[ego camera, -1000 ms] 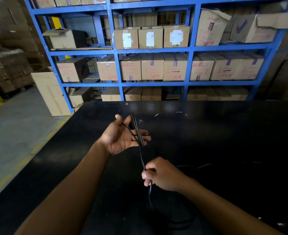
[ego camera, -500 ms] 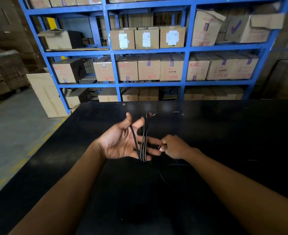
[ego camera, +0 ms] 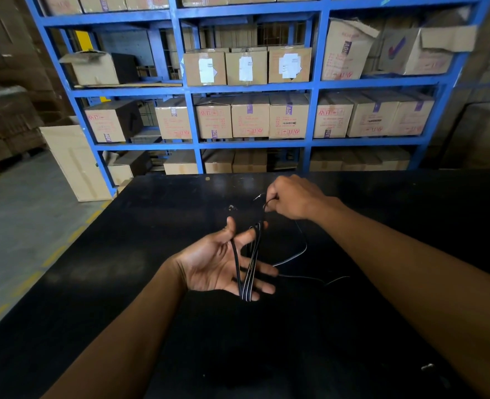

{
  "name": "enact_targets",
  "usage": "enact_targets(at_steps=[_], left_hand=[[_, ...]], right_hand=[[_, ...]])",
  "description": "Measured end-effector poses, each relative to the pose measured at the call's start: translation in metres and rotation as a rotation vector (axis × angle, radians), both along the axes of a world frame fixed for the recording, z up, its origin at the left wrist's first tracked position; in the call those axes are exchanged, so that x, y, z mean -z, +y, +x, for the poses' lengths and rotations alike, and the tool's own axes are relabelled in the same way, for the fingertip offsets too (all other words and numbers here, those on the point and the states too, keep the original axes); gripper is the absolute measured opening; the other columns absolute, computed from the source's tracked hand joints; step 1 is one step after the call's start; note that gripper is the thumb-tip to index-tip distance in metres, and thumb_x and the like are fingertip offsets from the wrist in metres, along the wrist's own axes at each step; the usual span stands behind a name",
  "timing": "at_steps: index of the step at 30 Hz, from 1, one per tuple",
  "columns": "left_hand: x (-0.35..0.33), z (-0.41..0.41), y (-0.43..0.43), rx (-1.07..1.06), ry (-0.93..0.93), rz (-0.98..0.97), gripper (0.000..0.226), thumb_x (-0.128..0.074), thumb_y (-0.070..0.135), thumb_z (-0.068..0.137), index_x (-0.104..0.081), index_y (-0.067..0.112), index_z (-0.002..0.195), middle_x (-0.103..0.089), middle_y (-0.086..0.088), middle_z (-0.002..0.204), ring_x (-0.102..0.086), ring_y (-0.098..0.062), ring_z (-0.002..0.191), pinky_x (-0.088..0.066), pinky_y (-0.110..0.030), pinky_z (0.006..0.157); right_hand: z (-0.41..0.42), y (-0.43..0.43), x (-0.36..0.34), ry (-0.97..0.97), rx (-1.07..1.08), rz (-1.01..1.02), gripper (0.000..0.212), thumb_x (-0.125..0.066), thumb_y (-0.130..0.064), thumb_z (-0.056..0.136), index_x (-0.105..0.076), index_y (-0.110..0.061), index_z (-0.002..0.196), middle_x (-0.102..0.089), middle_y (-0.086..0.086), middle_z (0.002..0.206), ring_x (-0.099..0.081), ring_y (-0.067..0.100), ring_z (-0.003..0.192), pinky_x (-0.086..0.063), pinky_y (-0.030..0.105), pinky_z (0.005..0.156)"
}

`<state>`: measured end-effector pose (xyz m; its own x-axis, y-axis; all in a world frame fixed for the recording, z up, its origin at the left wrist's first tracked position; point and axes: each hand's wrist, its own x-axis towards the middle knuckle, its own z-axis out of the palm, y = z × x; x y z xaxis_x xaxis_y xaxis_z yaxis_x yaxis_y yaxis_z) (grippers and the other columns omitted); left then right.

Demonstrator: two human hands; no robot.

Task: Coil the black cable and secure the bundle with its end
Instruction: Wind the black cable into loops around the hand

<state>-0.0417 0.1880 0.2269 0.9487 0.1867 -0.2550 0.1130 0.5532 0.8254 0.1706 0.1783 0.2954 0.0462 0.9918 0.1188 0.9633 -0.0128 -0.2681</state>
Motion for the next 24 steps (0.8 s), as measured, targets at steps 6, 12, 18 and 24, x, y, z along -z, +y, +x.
enact_targets(at_steps=[6,12,18,24], left_hand=[[0.009,-0.004,0.006,-0.117,0.038,-0.06,0.065,-0.027,0.071,0.088,-0.027,0.046,0.148,-0.036,-0.039,0.146,-0.033,-0.059,0.134,-0.03,-0.065,0.108],[0.014,-0.005,0.011,-0.24,0.068,-0.108,0.063,-0.028,0.071,0.087,-0.04,0.044,0.143,-0.039,-0.042,0.141,-0.038,-0.06,0.13,-0.034,-0.065,0.104],[0.013,-0.005,0.017,-0.367,0.101,-0.143,0.062,-0.028,0.07,0.088,-0.05,0.039,0.137,-0.039,-0.044,0.14,-0.043,-0.061,0.125,-0.039,-0.067,0.097],[0.018,-0.006,0.019,-0.43,0.133,-0.128,0.061,-0.027,0.069,0.09,-0.066,0.032,0.117,-0.041,-0.045,0.137,-0.042,-0.062,0.125,-0.032,-0.068,0.103]], right_hand=[[-0.009,-0.005,-0.002,-0.012,-0.017,0.042,0.009,-0.071,-0.03,0.086,-0.073,-0.02,0.086,-0.072,-0.001,0.096,-0.064,0.016,0.086,-0.05,0.036,0.073],[-0.022,-0.012,-0.003,-0.052,-0.022,0.086,0.012,-0.069,-0.032,0.087,-0.072,-0.021,0.091,-0.071,0.001,0.098,-0.065,0.021,0.09,-0.054,0.043,0.078],[-0.039,-0.022,-0.002,-0.059,-0.044,0.08,0.014,-0.064,-0.03,0.091,-0.07,-0.018,0.096,-0.07,0.005,0.095,-0.065,0.026,0.086,-0.054,0.042,0.077],[-0.051,-0.033,0.003,-0.007,-0.081,0.015,0.015,-0.063,-0.027,0.092,-0.069,-0.014,0.098,-0.07,0.008,0.093,-0.065,0.027,0.084,-0.053,0.039,0.074]])
